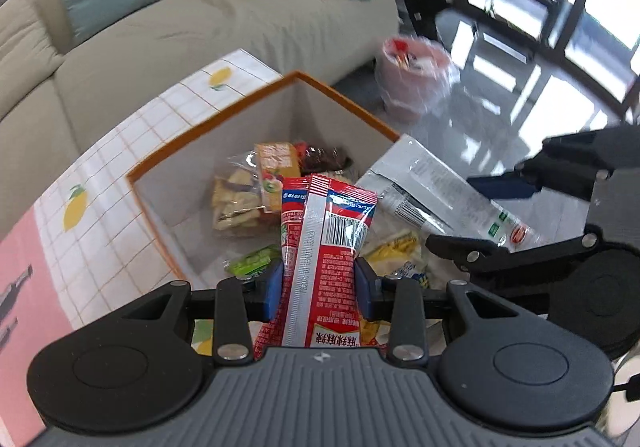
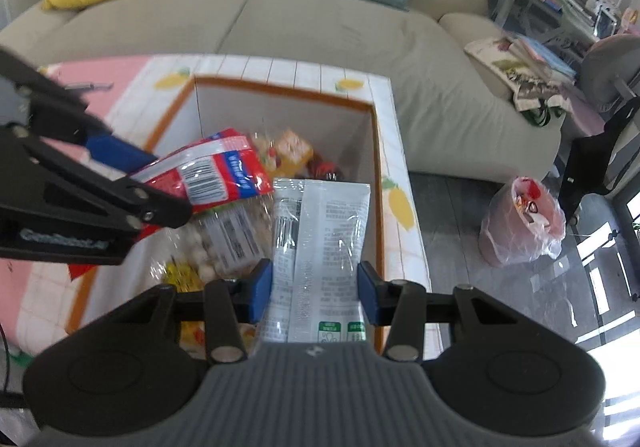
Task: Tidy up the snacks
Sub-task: 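Carry both packs over the orange box and open both grippers to drop them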
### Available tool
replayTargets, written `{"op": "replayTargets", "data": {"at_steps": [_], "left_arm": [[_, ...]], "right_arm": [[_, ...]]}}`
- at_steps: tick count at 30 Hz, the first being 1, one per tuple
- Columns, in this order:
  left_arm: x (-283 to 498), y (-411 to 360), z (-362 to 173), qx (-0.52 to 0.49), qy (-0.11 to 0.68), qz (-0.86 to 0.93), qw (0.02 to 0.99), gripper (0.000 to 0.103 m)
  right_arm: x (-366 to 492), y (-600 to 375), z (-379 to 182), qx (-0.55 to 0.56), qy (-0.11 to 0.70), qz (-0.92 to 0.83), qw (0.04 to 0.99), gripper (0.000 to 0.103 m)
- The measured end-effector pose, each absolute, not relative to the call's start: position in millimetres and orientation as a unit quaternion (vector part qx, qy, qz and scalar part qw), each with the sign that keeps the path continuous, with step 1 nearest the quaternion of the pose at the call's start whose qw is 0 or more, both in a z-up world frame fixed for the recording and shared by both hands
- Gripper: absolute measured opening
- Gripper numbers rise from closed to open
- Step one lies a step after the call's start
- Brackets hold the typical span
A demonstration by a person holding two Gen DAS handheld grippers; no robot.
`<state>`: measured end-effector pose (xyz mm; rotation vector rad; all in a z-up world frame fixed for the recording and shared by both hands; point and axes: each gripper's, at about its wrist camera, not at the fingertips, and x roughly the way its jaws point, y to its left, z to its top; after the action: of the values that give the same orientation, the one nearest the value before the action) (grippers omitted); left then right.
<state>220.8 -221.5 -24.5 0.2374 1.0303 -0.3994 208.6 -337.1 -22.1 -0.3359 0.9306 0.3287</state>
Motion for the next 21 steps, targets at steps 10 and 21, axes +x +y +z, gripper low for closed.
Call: {"op": "replayTargets", "data": {"at_steps": [10,21], "left_arm": [[247,-248,-65,0.180,0.531,-0.195,0.805,0.041],[262,-256,-92,0.190,0.562,-0.198,0.781,0.050]], "right_arm": [[231,-338,-58,-0.190,0.488,0.176,0.833,0.044],[247,-330,-82,-0.213,0.527,0.185,0.801,0.045]]}}
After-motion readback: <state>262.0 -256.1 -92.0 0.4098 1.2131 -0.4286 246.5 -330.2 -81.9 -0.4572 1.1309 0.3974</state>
